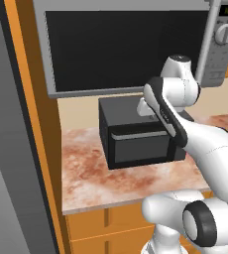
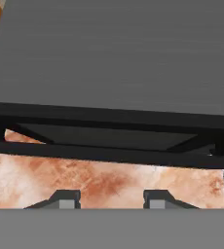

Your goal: Navigate to the sink.

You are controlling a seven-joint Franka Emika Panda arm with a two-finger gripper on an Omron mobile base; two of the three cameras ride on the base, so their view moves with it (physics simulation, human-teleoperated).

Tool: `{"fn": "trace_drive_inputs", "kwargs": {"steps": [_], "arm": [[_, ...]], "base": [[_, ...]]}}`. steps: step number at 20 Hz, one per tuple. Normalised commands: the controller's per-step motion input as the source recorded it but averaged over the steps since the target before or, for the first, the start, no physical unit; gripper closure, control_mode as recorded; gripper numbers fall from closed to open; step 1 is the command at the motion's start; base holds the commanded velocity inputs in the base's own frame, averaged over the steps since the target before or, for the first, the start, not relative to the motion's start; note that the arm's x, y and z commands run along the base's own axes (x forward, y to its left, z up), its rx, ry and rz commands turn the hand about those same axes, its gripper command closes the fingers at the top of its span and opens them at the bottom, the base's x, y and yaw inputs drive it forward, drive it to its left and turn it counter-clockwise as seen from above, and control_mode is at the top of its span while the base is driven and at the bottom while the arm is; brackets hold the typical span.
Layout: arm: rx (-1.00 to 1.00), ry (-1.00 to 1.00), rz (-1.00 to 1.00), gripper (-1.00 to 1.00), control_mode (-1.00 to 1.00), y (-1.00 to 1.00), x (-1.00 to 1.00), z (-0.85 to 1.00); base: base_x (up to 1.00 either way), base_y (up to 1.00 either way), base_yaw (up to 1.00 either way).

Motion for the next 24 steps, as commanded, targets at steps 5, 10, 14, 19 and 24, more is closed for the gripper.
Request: {"fn": "trace_drive_inputs", "kwargs": {"steps": [5,10,14,19,24], "arm": [[0.0,0.0,0.01,-1.0,-1.0,0.0,-0.65,0.0],[-0.01,-0.09,0.02,-1.0,-1.0,0.03,-1.0,0.0],[0.0,-0.16,0.0,-1.0,-1.0,0.0,-0.97,0.0],[0.0,-0.1,0.0,-1.0,-1.0,0.0,-0.7,0.0],[0.0,0.0,0.0,-1.0,1.0,0.0,0.0,0.0]], "base": [[0.0,0.0,0.0],[0.0,0.0,0.0],[0.0,0.0,0.0],[0.0,0.0,0.0],[-0.41,0.31,-0.14]]}}
